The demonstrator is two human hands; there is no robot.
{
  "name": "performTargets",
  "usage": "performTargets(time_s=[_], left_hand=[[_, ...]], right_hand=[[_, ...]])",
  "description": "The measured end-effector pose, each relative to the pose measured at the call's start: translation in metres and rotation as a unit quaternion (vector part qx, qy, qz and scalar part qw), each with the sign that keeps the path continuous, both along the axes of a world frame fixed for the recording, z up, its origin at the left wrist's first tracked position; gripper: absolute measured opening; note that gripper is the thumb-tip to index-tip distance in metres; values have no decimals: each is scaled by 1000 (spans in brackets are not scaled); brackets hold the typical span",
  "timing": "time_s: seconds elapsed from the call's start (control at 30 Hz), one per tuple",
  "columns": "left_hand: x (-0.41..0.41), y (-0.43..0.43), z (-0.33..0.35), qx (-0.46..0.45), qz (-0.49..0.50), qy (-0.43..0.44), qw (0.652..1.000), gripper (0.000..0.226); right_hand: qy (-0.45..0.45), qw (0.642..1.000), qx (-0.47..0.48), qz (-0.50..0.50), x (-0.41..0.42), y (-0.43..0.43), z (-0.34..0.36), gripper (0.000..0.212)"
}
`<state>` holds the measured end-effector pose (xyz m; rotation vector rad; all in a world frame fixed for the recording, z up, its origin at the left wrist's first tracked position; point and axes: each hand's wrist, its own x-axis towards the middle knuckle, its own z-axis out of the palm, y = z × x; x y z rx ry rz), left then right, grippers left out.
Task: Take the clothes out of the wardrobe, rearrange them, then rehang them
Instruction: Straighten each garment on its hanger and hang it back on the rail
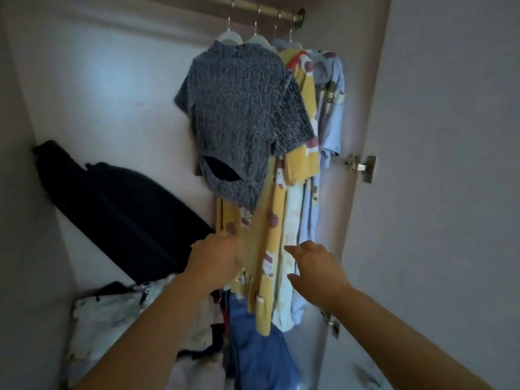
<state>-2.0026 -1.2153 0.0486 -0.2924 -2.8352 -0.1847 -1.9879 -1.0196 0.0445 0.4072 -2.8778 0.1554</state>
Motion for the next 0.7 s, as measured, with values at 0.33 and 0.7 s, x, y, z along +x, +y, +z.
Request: performTargets(time_s=[0.33, 0.7], left_hand=[[183, 122, -81, -33, -90, -136, 986, 45], [322, 198, -109, -86, -255, -138, 953, 48]], right_hand=[[-81, 984, -56, -146, 222, 137, -82, 55], [-85, 917, -97, -378, 452, 187, -118, 51]])
